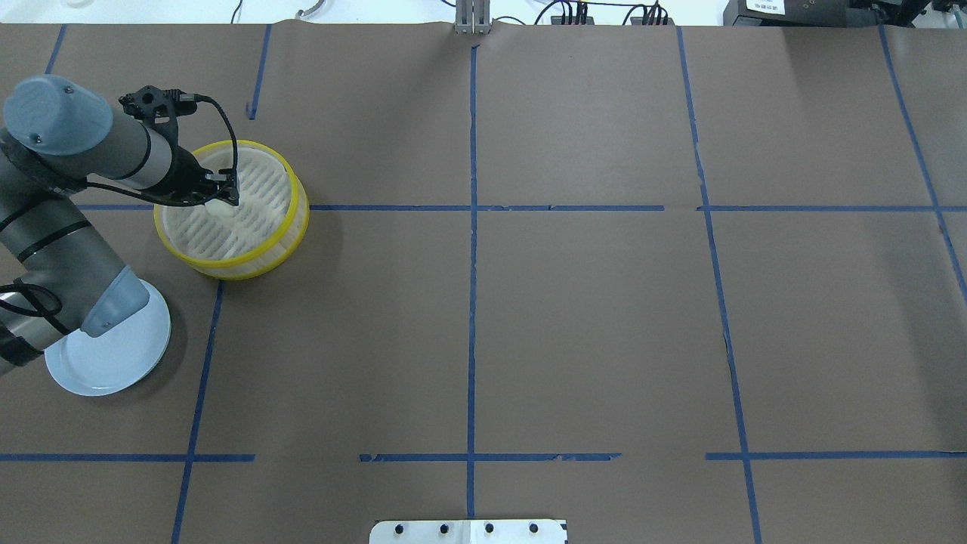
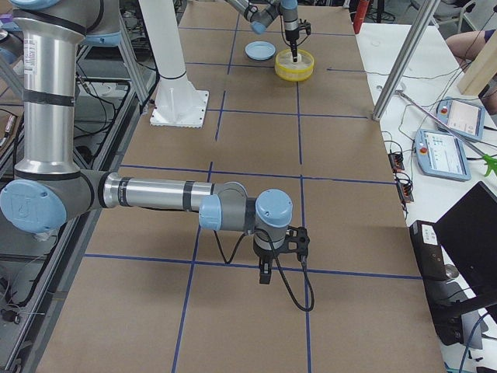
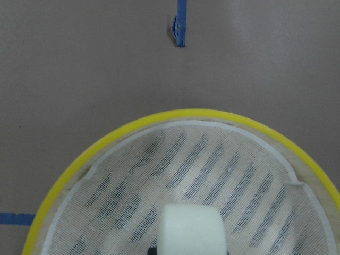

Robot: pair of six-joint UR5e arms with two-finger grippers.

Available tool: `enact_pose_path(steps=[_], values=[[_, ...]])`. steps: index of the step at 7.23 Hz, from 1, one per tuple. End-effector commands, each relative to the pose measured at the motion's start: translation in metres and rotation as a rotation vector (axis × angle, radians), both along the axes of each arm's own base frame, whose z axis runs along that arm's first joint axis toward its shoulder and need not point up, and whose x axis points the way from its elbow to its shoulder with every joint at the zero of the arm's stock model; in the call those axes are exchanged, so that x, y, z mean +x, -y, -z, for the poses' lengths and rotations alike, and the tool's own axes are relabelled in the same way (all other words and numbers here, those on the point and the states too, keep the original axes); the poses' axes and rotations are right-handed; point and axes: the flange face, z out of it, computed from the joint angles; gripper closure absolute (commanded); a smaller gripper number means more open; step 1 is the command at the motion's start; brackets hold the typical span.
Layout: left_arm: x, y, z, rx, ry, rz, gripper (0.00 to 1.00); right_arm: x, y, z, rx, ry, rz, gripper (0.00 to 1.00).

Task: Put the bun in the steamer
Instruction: 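Lift the bun and carry it over the yellow steamer with the left gripper, then lower the bun into the steamer and open the left gripper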

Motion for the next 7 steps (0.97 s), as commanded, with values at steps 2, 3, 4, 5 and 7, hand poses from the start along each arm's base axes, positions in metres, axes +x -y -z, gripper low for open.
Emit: enact_pose_path(steps=[2, 3, 4, 5, 7], values=[[0.0056, -0.0044, -0.0015, -0.010, -0.002, -0.009, 0.54, 0.0000, 0.0003, 0.0003, 0.001, 0.000, 0.000, 0.00], [0.0079, -0.0050, -0.0018, -0.011, -0.002, -0.013, 0.54, 0.0000, 0.0003, 0.0003, 0.001, 0.000, 0.000, 0.00], [0.0093, -0.0064, -0.0030, -0.013, 0.000, -0.016, 0.54, 0.0000, -0.0005, -0.0004, -0.001, 0.000, 0.000, 0.00], [0.0100, -0.0071, -0.0022, -0.012, -0.001, -0.017, 0.53, 0.0000, 0.0003, 0.0003, 0.001, 0.000, 0.000, 0.00], [0.0102, -0.0070, -0.0032, -0.027, -0.003, -0.007, 0.51, 0.0000, -0.0005, -0.0004, -0.001, 0.000, 0.000, 0.00]])
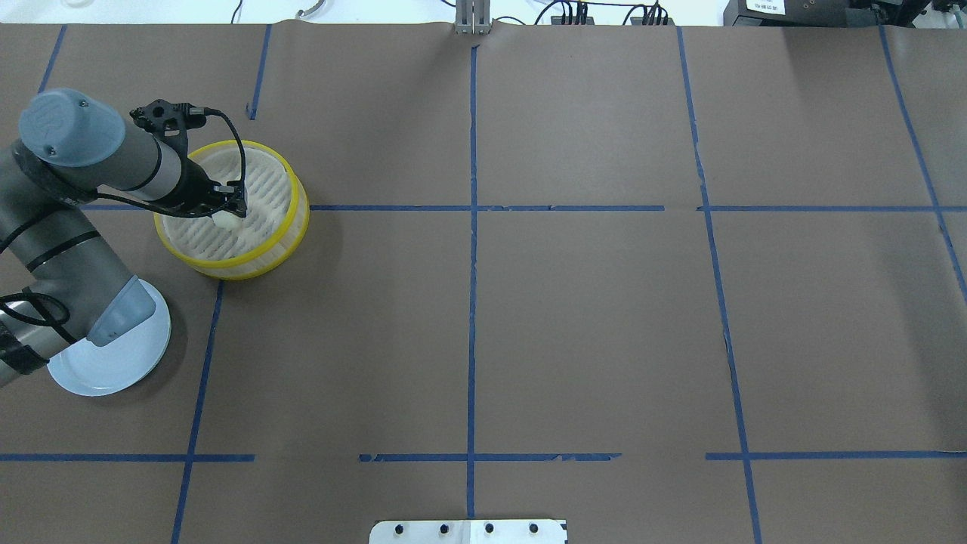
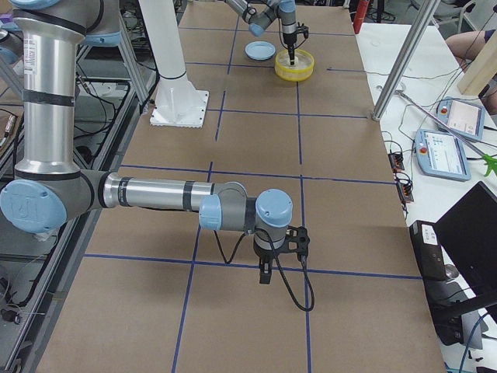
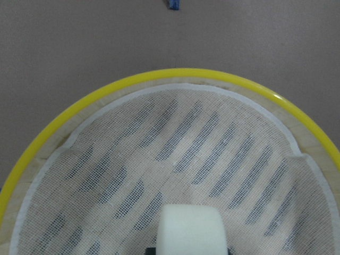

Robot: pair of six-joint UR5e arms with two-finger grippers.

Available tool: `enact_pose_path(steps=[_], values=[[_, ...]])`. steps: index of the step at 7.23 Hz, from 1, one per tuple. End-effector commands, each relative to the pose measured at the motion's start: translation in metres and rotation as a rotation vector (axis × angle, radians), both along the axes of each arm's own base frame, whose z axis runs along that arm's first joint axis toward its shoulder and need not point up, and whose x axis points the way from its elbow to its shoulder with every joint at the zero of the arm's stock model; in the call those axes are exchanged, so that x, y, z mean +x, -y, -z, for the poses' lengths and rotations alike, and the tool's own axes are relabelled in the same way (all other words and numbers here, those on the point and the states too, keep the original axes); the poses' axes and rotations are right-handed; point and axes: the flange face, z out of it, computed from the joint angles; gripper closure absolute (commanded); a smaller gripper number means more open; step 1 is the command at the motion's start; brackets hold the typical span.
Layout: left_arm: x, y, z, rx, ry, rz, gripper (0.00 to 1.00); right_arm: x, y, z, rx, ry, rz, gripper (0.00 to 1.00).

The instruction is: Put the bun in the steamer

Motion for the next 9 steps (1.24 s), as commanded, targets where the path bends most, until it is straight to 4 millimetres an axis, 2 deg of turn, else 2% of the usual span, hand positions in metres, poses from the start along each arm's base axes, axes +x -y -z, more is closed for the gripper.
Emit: enact_pose_path(steps=[1, 4, 5, 6, 7, 8, 9], values=[[0.001, -0.001, -0.003, -0.009, 0.003, 0.002, 0.40, 0.000, 0.000, 0.000, 0.001, 0.000, 0.000, 0.00], [0.002, -0.005, -0.001, -0.005, -0.001, -0.003, 0.30, 0.000, -0.001, 0.000, -0.001, 0.000, 0.000, 0.00], [0.000, -0.005, 0.003, 0.001, -0.006, -0.002, 0.13, 0.000, 0.000, 0.000, 0.001, 0.000, 0.000, 0.00], [-0.005, -0.005, 0.010, 0.017, -0.014, 0.002, 0.02, 0.000, 0.000, 0.000, 0.001, 0.000, 0.000, 0.00], [-0.055, 0.021, 0.016, 0.036, -0.026, 0.051, 0.02, 0.000, 0.000, 0.000, 0.001, 0.000, 0.000, 0.00], [-0.105, 0.039, 0.013, 0.044, -0.040, -0.017, 0.02, 0.000, 0.000, 0.000, 0.001, 0.000, 0.000, 0.00], [-0.167, 0.060, 0.008, 0.098, -0.017, -0.043, 0.02, 0.000, -0.001, 0.000, -0.001, 0.000, 0.000, 0.00]])
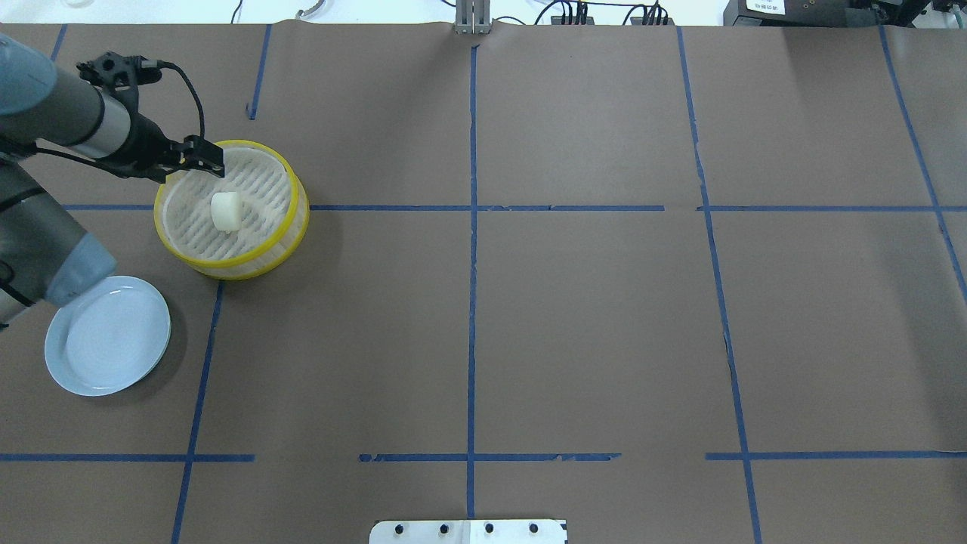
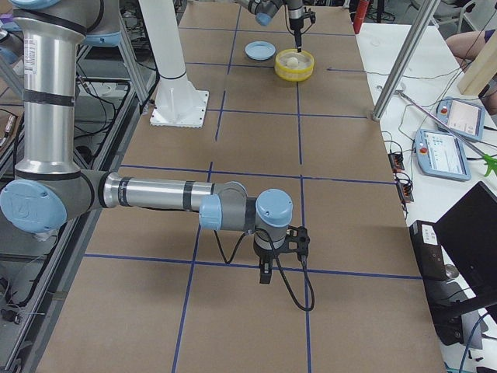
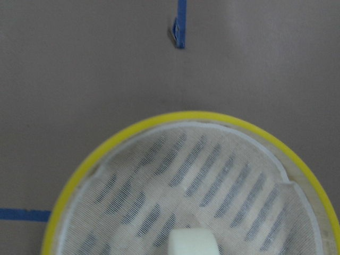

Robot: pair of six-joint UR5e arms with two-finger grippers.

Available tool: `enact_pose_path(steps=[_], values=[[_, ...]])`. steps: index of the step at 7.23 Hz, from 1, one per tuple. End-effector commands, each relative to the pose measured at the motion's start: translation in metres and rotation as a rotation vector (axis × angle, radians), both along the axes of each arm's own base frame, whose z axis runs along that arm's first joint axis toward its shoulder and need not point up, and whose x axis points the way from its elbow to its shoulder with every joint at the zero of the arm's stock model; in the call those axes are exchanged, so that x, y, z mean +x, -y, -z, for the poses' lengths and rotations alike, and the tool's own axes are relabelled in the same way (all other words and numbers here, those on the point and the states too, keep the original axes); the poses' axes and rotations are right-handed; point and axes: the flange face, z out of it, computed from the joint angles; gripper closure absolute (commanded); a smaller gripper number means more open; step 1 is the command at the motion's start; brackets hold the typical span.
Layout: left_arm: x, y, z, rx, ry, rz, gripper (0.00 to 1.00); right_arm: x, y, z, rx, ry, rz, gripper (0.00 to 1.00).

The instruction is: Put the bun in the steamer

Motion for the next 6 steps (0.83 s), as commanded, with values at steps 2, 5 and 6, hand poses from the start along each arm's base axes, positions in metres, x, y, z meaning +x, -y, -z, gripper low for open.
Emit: enact_pose_path(steps=[2, 5, 6], values=[[-0.175, 0.008, -0.071, 0.093, 0.061, -0.062, 0.07, 0.000, 0.000, 0.000, 0.000, 0.000, 0.000, 0.00], [-0.258, -0.019, -0.123, 0.139, 0.045, -0.114, 0.08, 0.000, 0.000, 0.000, 0.000, 0.000, 0.000, 0.00], [-0.272, -0.021, -0.136, 0.111, 0.068, -0.132, 0.10, 0.000, 0.000, 0.000, 0.000, 0.000, 0.000, 0.00]])
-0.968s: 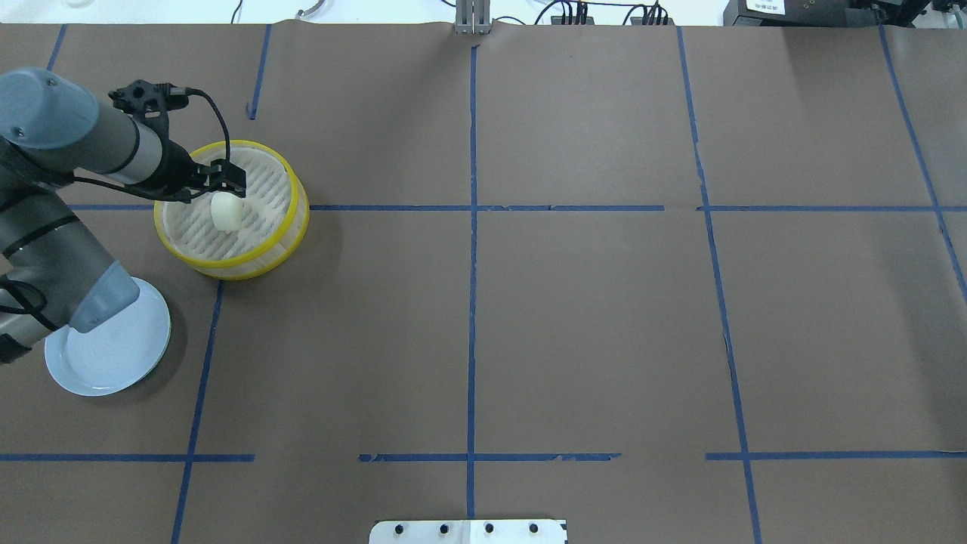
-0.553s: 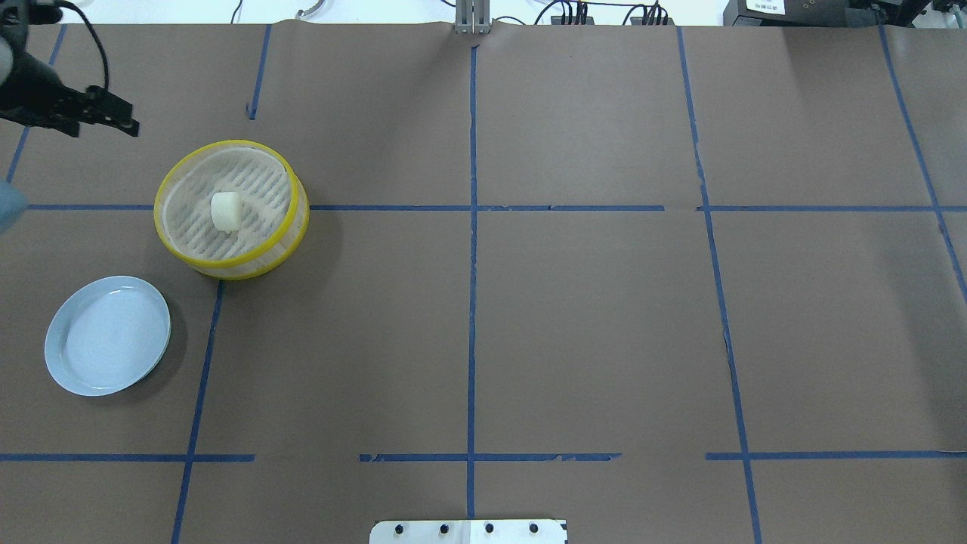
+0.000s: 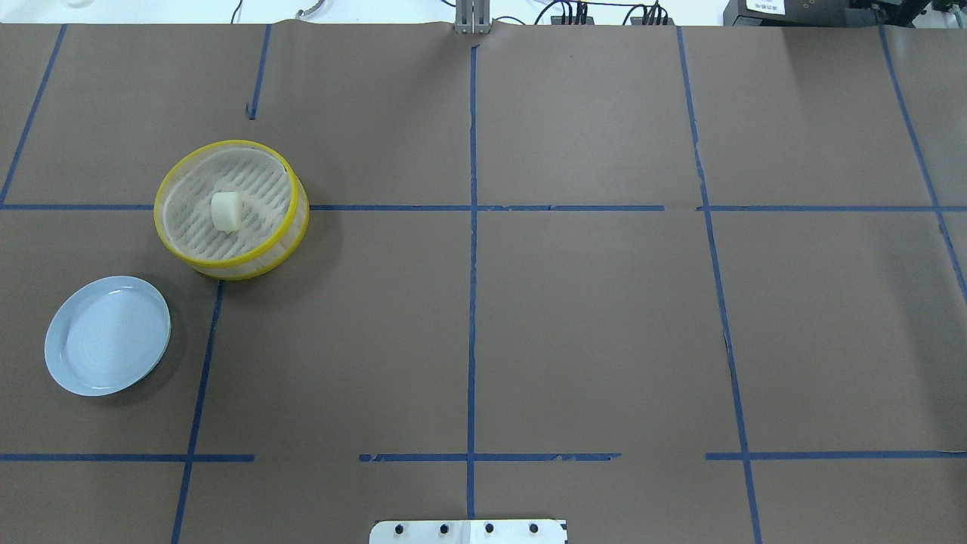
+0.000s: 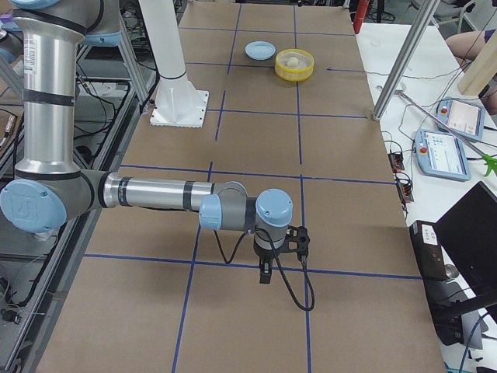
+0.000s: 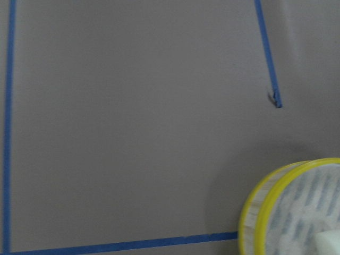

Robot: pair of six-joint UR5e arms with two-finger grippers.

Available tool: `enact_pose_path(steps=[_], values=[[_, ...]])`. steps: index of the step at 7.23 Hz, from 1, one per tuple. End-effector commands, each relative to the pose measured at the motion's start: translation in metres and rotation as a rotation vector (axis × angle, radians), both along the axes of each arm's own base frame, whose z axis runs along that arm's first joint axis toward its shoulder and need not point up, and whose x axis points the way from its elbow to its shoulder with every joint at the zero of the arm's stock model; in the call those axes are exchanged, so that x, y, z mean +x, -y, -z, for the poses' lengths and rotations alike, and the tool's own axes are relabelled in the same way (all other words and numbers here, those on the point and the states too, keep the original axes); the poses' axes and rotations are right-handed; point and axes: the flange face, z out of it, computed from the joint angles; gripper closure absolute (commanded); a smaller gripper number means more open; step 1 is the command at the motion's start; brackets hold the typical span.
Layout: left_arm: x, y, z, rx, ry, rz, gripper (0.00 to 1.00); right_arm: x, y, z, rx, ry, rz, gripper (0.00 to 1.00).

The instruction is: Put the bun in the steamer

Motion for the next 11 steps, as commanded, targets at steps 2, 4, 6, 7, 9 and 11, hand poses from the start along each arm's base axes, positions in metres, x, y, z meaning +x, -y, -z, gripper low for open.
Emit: enact_pose_path(steps=[2, 4, 6, 7, 9, 11], values=[[-0.065, -0.010, -0.043, -0.031, 0.068, -0.047, 0.11, 0.000, 0.000, 0.000, 0.000, 0.000, 0.000, 0.00], [-0.064, -0.001, -0.054, -0.134, 0.058, -0.045, 0.11, 0.000, -0.001, -0.001, -0.001, 0.000, 0.000, 0.00], [-0.065, 0.002, -0.052, -0.171, 0.060, -0.046, 0.11, 0.000, 0.000, 0.000, 0.000, 0.000, 0.000, 0.00], [-0.061, 0.002, -0.055, -0.177, 0.062, -0.052, 0.11, 0.000, 0.000, 0.000, 0.000, 0.000, 0.000, 0.00], [-0.060, 0.002, -0.052, -0.174, 0.061, -0.053, 0.11, 0.000, 0.000, 0.000, 0.000, 0.000, 0.000, 0.00], [-0.060, 0.000, -0.054, -0.177, 0.063, -0.053, 0.05, 0.000, 0.000, 0.000, 0.000, 0.000, 0.000, 0.00]])
